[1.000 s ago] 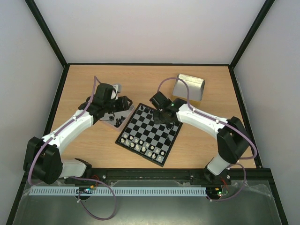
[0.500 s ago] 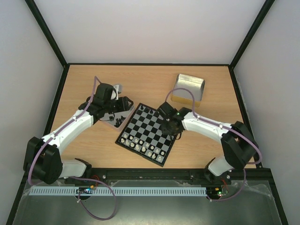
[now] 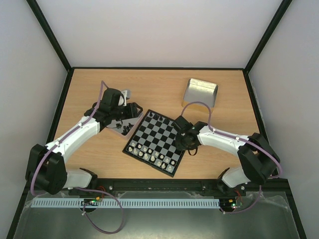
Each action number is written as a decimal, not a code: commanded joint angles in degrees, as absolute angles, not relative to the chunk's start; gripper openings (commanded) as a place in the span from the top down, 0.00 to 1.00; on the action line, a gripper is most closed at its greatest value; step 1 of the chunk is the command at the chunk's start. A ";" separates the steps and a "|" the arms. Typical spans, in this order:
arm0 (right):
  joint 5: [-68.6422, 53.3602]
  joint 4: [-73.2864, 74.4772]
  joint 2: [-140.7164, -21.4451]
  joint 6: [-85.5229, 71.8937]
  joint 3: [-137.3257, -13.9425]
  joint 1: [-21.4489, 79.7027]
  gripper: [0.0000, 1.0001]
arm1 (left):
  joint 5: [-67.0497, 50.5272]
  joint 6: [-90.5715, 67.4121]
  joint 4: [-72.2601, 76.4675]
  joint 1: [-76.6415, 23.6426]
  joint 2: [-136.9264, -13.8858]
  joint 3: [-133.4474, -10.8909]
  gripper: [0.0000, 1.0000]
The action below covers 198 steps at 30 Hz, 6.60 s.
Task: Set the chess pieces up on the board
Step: Pick up the chess piece from the chessboard, then place the chess piece on the chessboard, then pick up the chess piece from the chessboard, then place the chess piece on the chessboard.
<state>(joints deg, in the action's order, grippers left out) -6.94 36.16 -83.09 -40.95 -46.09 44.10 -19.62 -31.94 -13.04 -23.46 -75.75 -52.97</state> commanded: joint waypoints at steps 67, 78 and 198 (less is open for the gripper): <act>-18.76 1.02 -65.16 -34.82 -43.32 45.44 0.63 | -46.75 -84.66 40.37 -32.54 -82.84 -34.10 0.88; -11.05 -14.18 -57.39 -57.28 -34.71 45.46 0.34 | -39.43 -110.61 52.11 -32.13 -83.27 -35.19 0.89; -2.97 47.84 -108.18 -25.99 -80.62 38.47 0.93 | -1.82 -28.20 -11.43 -27.95 -68.25 -49.36 0.37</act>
